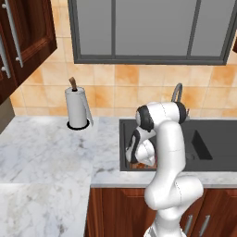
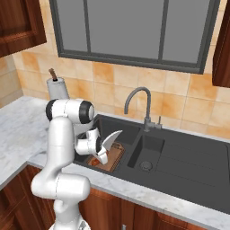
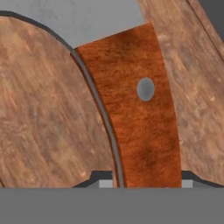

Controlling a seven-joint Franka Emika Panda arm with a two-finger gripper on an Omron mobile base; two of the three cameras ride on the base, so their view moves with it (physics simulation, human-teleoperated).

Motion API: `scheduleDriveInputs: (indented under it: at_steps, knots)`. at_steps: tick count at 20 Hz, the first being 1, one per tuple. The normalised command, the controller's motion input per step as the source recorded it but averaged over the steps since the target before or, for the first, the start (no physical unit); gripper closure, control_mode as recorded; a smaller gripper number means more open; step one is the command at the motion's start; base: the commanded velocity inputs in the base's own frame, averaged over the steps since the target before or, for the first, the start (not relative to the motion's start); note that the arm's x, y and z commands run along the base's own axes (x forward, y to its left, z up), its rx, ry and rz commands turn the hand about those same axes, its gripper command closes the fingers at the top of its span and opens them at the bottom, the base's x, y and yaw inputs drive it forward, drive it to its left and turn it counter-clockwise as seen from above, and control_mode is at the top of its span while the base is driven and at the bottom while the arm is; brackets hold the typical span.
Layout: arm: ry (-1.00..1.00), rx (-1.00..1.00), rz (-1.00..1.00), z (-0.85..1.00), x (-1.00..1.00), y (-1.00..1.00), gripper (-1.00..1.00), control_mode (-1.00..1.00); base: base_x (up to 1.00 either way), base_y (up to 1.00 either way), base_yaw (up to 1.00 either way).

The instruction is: Move the cutting board and knife to the sink. Then move spray from the shelves to the counter.

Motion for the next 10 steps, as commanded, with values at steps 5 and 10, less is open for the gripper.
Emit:
scheduleDriveInputs:
  at_steps: [5, 10]
  knots:
    - [-0.08, 0.0, 0.0, -0.24, 0.04, 0.19, 1.0, -1.0, 0.0, 0.0, 0.0]
    - [-0.02, 0.0, 0.02, -0.4, 0.15, 0.22, 1.0, -1.0, 0.0, 0.0, 0.0]
